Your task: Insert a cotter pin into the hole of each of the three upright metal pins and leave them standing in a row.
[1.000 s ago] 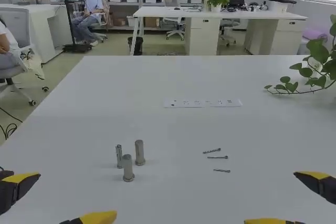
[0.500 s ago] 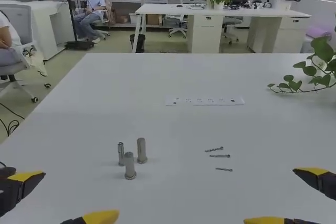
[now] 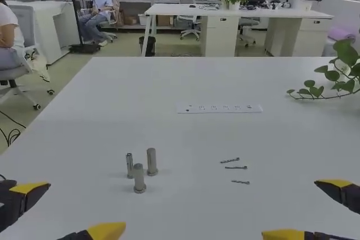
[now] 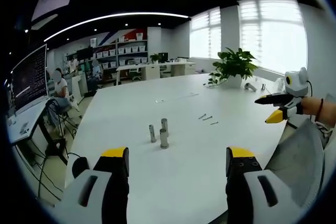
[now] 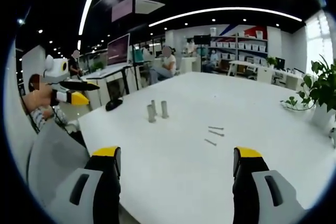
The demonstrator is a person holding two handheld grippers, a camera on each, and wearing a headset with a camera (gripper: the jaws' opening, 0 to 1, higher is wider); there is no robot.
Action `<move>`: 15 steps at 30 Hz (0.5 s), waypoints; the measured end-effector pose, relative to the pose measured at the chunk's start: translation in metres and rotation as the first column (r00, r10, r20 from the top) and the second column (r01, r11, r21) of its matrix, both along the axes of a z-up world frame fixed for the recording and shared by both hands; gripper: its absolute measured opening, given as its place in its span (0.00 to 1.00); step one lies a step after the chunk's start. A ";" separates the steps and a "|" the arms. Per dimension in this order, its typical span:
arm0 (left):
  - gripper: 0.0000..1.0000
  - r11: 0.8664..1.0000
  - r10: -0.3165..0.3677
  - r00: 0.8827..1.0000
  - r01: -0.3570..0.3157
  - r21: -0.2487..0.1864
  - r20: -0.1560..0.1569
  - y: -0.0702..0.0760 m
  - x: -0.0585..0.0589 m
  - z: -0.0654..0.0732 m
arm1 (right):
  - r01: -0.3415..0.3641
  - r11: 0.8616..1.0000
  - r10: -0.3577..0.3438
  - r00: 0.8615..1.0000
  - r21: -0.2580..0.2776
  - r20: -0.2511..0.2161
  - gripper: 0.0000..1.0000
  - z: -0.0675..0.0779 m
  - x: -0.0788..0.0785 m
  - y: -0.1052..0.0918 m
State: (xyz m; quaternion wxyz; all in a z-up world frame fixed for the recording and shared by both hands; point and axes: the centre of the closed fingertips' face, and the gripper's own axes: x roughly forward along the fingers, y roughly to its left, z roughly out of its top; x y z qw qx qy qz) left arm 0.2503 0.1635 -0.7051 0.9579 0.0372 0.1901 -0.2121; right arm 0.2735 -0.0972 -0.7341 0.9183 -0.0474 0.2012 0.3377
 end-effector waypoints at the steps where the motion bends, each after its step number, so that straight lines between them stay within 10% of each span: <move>1: 0.75 1.000 0.000 1.000 0.000 0.000 0.000 0.000 0.000 0.000 | 0.000 1.000 0.000 1.000 0.001 0.001 0.89 0.000 0.000 0.000; 15: 0.73 1.000 -0.007 1.000 0.007 0.003 -0.005 -0.001 0.000 -0.002 | 0.001 1.000 -0.001 1.000 0.009 0.003 0.89 0.000 0.002 -0.002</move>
